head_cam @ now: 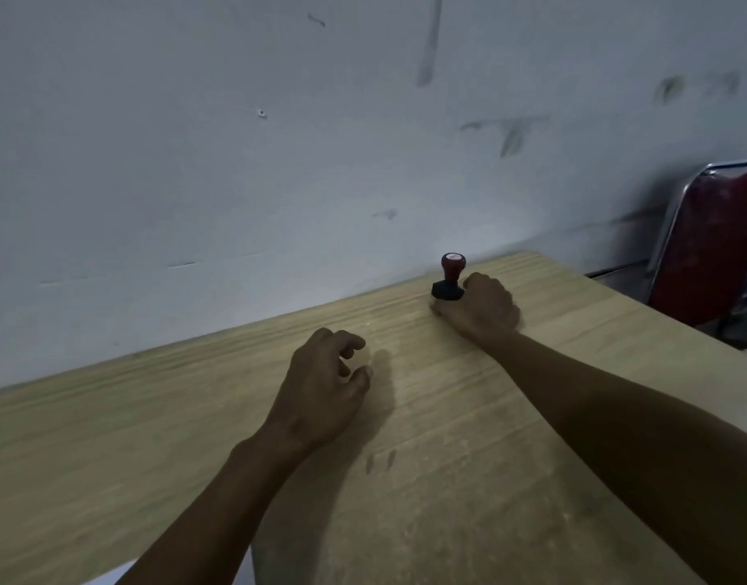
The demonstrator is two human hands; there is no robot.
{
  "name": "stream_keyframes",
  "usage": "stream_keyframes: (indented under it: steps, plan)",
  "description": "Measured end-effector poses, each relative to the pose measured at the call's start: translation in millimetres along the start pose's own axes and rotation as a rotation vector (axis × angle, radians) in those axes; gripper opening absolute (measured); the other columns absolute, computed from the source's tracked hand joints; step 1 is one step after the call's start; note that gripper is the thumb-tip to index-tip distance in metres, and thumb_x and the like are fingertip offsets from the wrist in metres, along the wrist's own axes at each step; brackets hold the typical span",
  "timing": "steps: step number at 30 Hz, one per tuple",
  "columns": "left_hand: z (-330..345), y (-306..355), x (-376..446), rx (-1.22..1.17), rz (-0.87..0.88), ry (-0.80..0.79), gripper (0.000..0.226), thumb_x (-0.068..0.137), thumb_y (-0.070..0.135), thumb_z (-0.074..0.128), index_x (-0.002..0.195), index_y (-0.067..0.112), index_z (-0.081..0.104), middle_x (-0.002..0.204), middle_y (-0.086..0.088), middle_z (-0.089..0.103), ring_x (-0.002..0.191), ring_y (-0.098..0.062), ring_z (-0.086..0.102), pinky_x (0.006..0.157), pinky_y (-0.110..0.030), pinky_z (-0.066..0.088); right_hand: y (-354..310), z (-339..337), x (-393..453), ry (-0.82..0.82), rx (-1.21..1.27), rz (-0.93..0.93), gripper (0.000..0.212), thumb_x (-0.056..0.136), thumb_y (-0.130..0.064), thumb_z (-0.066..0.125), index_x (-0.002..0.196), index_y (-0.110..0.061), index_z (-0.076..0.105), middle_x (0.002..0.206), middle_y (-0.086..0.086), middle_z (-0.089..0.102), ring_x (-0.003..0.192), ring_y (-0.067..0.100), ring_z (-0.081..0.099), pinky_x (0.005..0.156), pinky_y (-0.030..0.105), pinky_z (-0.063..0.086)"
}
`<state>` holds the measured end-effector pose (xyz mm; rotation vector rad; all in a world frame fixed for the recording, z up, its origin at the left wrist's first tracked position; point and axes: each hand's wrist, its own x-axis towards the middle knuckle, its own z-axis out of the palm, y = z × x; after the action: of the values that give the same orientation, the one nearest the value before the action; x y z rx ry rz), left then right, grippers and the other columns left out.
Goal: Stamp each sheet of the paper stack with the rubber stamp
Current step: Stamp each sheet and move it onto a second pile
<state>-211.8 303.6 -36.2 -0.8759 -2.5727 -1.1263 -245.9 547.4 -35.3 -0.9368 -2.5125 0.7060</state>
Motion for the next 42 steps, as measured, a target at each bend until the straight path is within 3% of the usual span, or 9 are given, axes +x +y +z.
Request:
stream_keyframes:
  steps: [11,18,22,29,32,34,36,42]
  plan:
    - [-13,12,-7,-0.017,0.004,0.061,0.028,0.082,0.013,0.07,0.11,0.014,0.065,0.1,-0.002,0.061,0.08,-0.011,0.062,0.069,-0.006,0.038,3,-3,-16,-0.008,0.064,-0.002,0.035,0.081,-0.045,0.065,0.101,-0.016,0.066,0.1,0.006,0.066,0.097,0.03,0.064,0.084,0.037,0.053]
    - [-42,47,-48,-0.035,-0.001,0.12,0.029,0.082,0.013,0.071,0.111,0.011,0.065,0.101,-0.005,0.063,0.078,-0.014,0.063,0.068,-0.004,0.038,3,-33,-112,-0.043,0.073,-0.134,0.026,0.076,-0.042,0.07,0.089,-0.02,0.07,0.077,-0.003,0.061,0.083,0.026,0.066,0.065,0.028,0.044]
    - [-61,66,-87,-0.042,-0.051,0.133,0.03,0.083,0.016,0.07,0.112,0.012,0.065,0.101,-0.003,0.064,0.079,-0.011,0.063,0.066,-0.003,0.039,4,-53,-180,-0.033,0.115,-0.17,0.023,0.073,-0.042,0.072,0.088,-0.026,0.07,0.063,-0.014,0.049,0.067,0.021,0.053,0.062,0.027,0.039]
    - [-88,80,-158,-0.089,-0.128,0.167,0.024,0.083,0.017,0.069,0.107,0.014,0.067,0.092,-0.001,0.067,0.078,-0.012,0.065,0.061,-0.005,0.042,12,-70,-283,-0.032,0.105,-0.246,0.039,0.069,-0.047,0.075,0.099,-0.023,0.068,0.072,-0.009,0.053,0.068,0.016,0.054,0.065,0.028,0.043]
    - [-98,79,-187,-0.118,-0.162,0.181,0.022,0.084,0.017,0.069,0.106,0.015,0.067,0.089,0.0,0.068,0.072,-0.009,0.065,0.057,-0.009,0.046,15,-71,-316,-0.045,0.082,-0.259,0.041,0.069,-0.051,0.074,0.097,-0.021,0.068,0.072,-0.006,0.054,0.073,0.021,0.062,0.064,0.028,0.044]
    - [-104,77,-205,-0.138,-0.192,0.183,0.021,0.085,0.017,0.068,0.106,0.015,0.067,0.086,0.001,0.068,0.067,-0.007,0.064,0.054,-0.012,0.047,17,-71,-333,-0.044,0.054,-0.271,0.041,0.071,-0.054,0.072,0.094,-0.021,0.068,0.079,0.0,0.065,0.08,0.026,0.067,0.065,0.029,0.046]
    - [-108,75,-218,-0.151,-0.216,0.188,0.022,0.085,0.016,0.067,0.107,0.016,0.066,0.084,0.004,0.068,0.063,-0.003,0.064,0.054,-0.01,0.047,17,-72,-344,-0.033,0.032,-0.277,0.039,0.072,-0.057,0.069,0.089,-0.022,0.067,0.084,0.002,0.069,0.081,0.028,0.068,0.065,0.029,0.045]
    - [-112,75,-241,-0.155,-0.26,0.155,0.025,0.086,0.016,0.067,0.11,0.015,0.065,0.081,0.006,0.067,0.06,-0.002,0.064,0.051,-0.011,0.046,22,-76,-359,-0.028,-0.004,-0.291,0.036,0.074,-0.058,0.066,0.082,-0.023,0.066,0.066,-0.008,0.053,0.064,0.019,0.055,0.059,0.027,0.04]
